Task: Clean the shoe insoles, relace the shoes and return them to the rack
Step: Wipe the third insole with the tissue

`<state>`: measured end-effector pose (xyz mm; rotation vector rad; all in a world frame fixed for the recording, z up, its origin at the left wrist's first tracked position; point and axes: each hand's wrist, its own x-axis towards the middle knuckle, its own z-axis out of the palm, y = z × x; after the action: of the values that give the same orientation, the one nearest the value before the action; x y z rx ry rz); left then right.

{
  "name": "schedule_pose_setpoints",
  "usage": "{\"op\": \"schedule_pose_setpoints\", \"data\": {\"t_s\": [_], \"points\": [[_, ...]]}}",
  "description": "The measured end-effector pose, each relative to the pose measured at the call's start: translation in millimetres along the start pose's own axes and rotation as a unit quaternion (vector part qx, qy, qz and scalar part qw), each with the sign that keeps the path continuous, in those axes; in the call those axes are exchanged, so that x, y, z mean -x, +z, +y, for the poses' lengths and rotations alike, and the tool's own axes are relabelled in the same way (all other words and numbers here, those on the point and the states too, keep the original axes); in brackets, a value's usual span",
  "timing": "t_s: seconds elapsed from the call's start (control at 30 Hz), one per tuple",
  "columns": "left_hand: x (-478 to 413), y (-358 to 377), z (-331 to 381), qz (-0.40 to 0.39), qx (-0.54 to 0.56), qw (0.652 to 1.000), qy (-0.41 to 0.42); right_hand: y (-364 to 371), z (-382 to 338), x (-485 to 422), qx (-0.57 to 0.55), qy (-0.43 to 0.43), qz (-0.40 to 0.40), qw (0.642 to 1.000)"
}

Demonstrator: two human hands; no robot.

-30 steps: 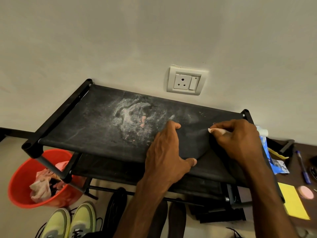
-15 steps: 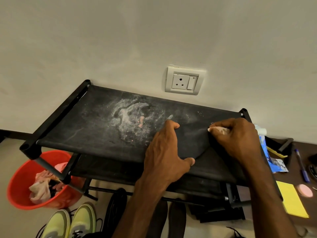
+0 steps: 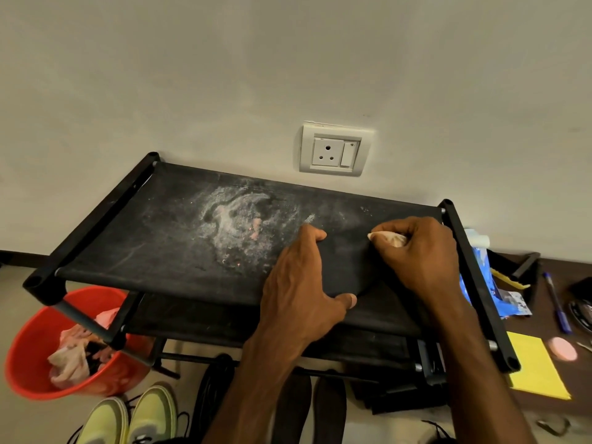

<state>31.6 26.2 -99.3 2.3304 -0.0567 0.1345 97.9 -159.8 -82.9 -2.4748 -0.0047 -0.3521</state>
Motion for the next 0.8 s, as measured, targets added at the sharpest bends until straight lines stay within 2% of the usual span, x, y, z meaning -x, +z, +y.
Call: {"op": "schedule_pose_setpoints", "data": {"t_s": [0.07, 0.2, 0.23, 0.33, 0.4, 0.47, 0.57, 0.6, 0.63, 0.73, 0.8], "points": [[0, 0, -1, 0.000, 0.001, 1.000, 0.000, 5, -1, 1, 0.006, -0.025, -0.003, 1.000], [-1, 1, -3, 0.000, 0.006, 1.000, -0.003, -5, -14, 2, -0.073, -0.058, -0.195, 0.976], [-1, 0, -3, -0.001, 0.007, 1.000, -0.002, -5, -15, 1, -0.070, -0.060, -0.194, 0.977], [-1, 0, -2, 0.003, 0.005, 1.000, 0.003, 2, -7, 0, -0.001, -0.032, -0.048, 0.998], [0, 1, -2, 0.004, 0.003, 1.000, 0.005, 4, -4, 1, 0.004, -0.015, 0.008, 1.000], [-1, 1, -3, 0.003, 0.005, 1.000, 0.003, 4, -4, 1, 0.001, -0.043, -0.026, 0.999], [-2, 1, -4, -0.004, 0.010, 1.000, -0.002, -2, -11, 2, -0.050, -0.056, -0.160, 0.984], [-2, 1, -4, -0.004, 0.011, 1.000, -0.001, -2, -10, 2, -0.059, -0.048, -0.169, 0.983], [-2, 1, -4, -0.003, 0.010, 1.000, 0.001, 0, -8, 1, -0.059, -0.036, -0.145, 0.987], [-1, 1, -4, 0.004, 0.009, 1.000, 0.006, 5, 1, -1, -0.024, 0.000, -0.010, 1.000], [-1, 1, -3, 0.004, 0.008, 1.000, 0.006, 6, 3, -1, -0.010, 0.011, 0.011, 1.000]]}}
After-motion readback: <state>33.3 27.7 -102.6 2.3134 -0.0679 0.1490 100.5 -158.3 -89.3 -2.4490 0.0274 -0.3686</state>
